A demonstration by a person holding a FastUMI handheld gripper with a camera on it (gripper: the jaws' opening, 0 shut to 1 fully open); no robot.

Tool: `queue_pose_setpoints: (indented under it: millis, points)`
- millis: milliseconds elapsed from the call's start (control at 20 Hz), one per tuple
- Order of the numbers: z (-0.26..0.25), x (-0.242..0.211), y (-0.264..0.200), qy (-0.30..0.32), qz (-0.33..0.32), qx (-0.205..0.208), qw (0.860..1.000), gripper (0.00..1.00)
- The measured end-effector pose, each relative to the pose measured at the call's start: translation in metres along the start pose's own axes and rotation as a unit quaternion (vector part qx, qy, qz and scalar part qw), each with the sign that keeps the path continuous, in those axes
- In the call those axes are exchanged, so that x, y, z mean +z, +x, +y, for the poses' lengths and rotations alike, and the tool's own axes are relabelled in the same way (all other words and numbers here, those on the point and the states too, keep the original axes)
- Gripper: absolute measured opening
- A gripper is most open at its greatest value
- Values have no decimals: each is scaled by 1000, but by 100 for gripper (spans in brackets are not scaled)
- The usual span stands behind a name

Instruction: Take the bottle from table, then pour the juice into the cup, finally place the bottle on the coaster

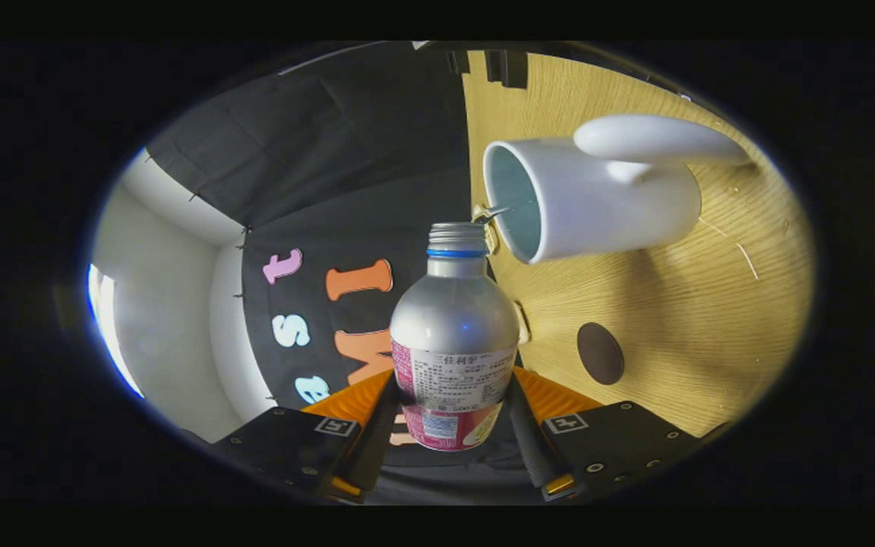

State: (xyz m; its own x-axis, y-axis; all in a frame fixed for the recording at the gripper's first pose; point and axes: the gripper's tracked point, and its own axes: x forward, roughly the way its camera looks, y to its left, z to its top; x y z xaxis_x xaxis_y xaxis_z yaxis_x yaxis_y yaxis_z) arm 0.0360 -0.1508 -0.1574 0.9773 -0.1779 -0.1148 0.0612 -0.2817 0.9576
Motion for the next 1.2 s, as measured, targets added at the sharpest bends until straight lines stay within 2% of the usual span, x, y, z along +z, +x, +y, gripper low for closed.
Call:
queue_pose_setpoints:
  millis: [1200]
  points:
    - [8,11,4,30,-17,6,999,74]
